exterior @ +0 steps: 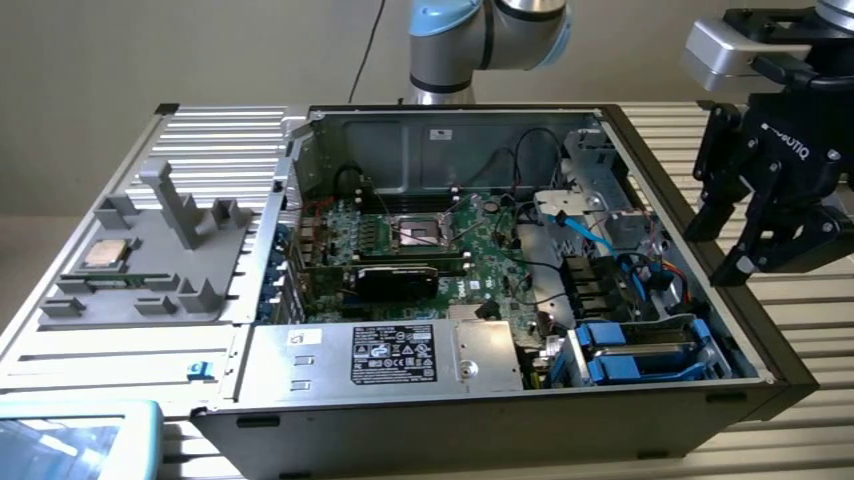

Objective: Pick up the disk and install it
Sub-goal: 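Insert the first disk wire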

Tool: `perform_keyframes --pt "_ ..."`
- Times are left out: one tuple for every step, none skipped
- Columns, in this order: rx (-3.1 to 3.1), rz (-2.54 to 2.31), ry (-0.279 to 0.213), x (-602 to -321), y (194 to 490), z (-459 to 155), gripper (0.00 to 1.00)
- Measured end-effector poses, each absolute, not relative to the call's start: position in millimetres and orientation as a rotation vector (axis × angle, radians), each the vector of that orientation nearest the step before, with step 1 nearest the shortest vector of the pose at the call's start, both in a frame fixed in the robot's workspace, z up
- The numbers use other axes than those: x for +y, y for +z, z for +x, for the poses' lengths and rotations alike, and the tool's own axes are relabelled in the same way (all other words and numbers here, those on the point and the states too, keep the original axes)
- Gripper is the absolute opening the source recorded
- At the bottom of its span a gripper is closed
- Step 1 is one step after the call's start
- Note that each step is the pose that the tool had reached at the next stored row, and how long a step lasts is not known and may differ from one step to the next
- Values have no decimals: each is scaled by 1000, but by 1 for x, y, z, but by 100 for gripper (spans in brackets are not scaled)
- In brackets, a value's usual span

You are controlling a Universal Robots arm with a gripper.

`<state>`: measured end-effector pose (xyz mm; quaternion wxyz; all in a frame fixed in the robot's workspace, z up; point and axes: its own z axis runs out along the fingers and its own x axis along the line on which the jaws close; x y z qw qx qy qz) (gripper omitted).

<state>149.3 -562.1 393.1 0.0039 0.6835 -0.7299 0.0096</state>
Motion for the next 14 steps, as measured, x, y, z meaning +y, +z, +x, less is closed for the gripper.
perform_keyframes --pt "-2287 2142 30 -562 393 149 52" --pt "-2287 2142 30 -562 393 149 52" --pt "-2287 2142 30 -562 393 149 52" --pt "-2287 2142 30 -562 393 150 52" --pt "-2287 2142 29 -561 391 150 52" --pt "-2287 2142 29 -560 390 151 54" --pt "-2287 2142 30 -558 388 152 54" --pt "-2288 2141 29 -556 386 153 60" --pt "-2288 2141 30 -555 384 153 60" --pt "-2289 2139 30 -554 383 154 60" --pt "-2291 2137 30 -553 381 154 60" --pt "-2296 2132 29 -553 379 154 60" --pt "-2304 2124 29 -553 377 154 60" --pt "-2313 2114 29 -552 375 154 60"
